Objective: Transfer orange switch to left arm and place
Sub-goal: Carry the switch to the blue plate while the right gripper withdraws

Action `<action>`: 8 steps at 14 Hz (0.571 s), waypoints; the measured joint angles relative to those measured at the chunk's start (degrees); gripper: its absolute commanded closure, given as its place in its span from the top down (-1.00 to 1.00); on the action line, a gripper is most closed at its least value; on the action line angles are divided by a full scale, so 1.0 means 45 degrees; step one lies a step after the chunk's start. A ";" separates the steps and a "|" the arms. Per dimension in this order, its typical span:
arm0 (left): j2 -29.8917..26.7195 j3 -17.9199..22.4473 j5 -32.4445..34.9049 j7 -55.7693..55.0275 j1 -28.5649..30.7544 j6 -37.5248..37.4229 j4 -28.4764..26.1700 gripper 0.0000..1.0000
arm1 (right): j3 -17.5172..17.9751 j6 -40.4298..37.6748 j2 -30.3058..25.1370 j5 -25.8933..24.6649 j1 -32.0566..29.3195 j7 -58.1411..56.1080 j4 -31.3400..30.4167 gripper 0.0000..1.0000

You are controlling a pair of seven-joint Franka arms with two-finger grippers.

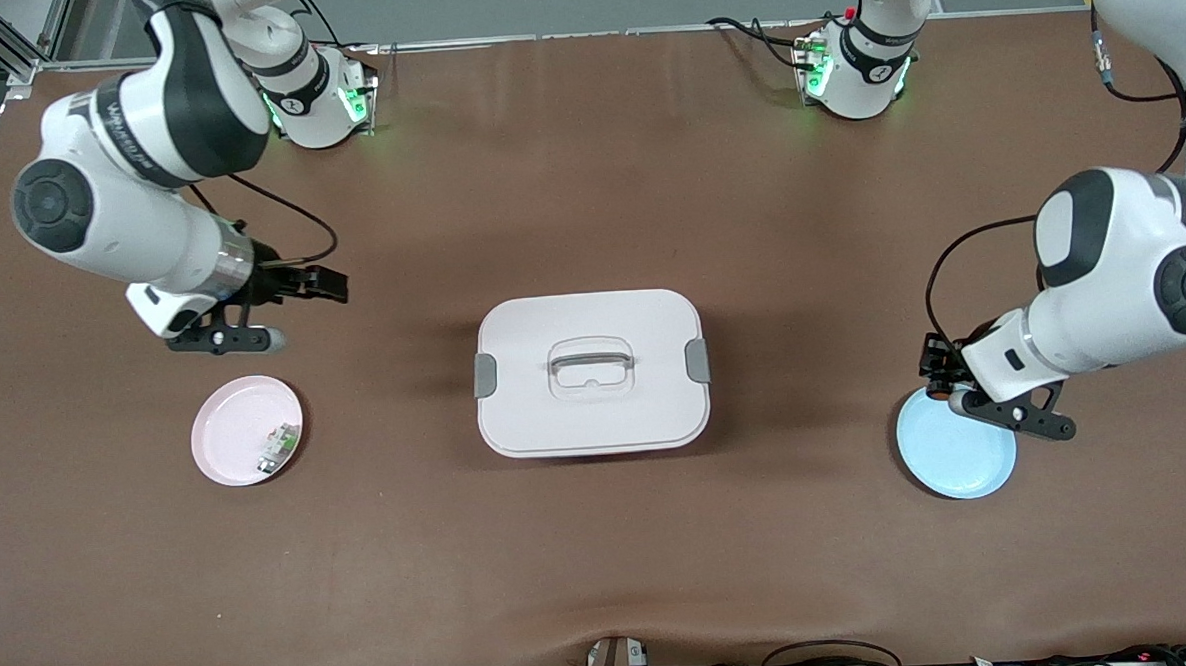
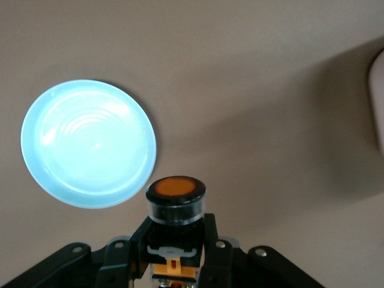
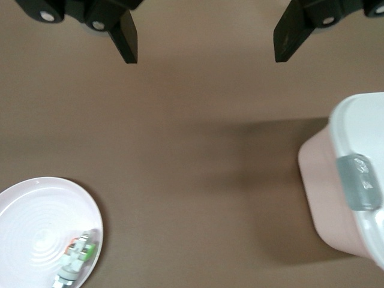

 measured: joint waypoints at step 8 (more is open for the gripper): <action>0.1944 0.0009 0.2291 0.6649 0.0664 0.1986 0.0013 -1.00 | -0.0030 0.0102 -0.0145 -0.0826 -0.2865 -0.2677 -0.0347 1.00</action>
